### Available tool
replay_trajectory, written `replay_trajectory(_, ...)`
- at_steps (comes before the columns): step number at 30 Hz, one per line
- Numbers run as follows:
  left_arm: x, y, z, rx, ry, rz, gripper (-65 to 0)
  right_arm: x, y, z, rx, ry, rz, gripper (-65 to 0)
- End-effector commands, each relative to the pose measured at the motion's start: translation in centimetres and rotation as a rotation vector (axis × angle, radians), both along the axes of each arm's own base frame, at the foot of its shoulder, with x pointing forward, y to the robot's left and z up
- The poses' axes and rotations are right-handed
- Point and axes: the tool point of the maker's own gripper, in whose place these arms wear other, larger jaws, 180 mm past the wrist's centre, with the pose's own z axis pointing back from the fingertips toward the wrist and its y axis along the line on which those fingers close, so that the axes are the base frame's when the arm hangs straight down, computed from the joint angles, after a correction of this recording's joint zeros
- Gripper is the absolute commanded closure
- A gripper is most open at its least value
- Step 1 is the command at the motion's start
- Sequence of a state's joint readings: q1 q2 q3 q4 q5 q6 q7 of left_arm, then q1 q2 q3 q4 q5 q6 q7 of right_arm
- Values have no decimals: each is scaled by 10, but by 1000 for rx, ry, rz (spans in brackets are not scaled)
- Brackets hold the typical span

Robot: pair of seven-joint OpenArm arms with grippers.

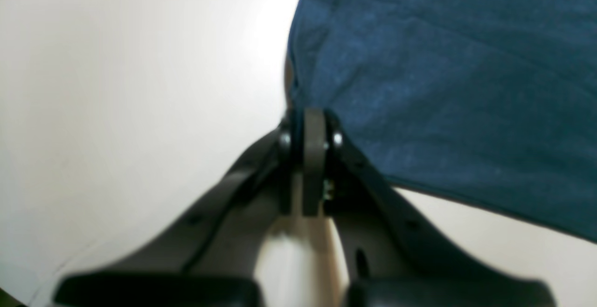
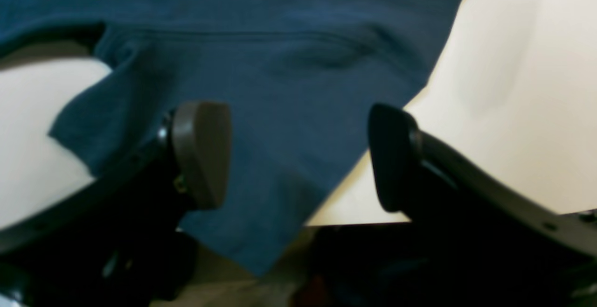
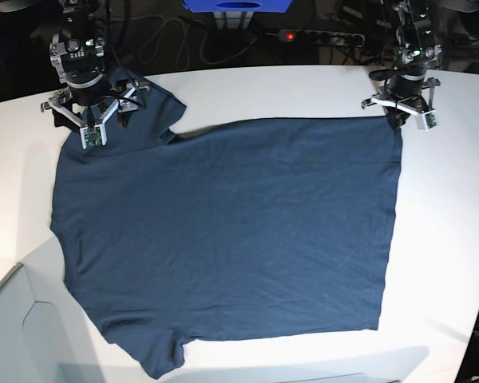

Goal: Fold the T-shirt properly
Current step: 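Close both grippers on the shoulder edge corners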

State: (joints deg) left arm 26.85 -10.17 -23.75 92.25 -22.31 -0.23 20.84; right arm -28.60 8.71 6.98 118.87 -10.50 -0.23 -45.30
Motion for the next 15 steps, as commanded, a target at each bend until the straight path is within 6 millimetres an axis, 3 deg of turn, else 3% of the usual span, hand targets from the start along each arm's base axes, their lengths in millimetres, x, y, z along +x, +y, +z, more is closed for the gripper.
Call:
replay_trajectory(1,-1,3,4,11,-5,-2,0,6,-2,7,-13,-32,14,-442)
replay_trajectory(4,-1,2,4,9,-4,-1,0,4,-12,1,-34,-10,8,-445)
replay_trajectory(8,-1,2,4,9,-4,-1,0,2,-43,-18,-58,36,-80,-446)
replay_trajectory(15,-1,2,4,9,-4,-1,0,-13,-63,-44,-57,135,-73,-442)
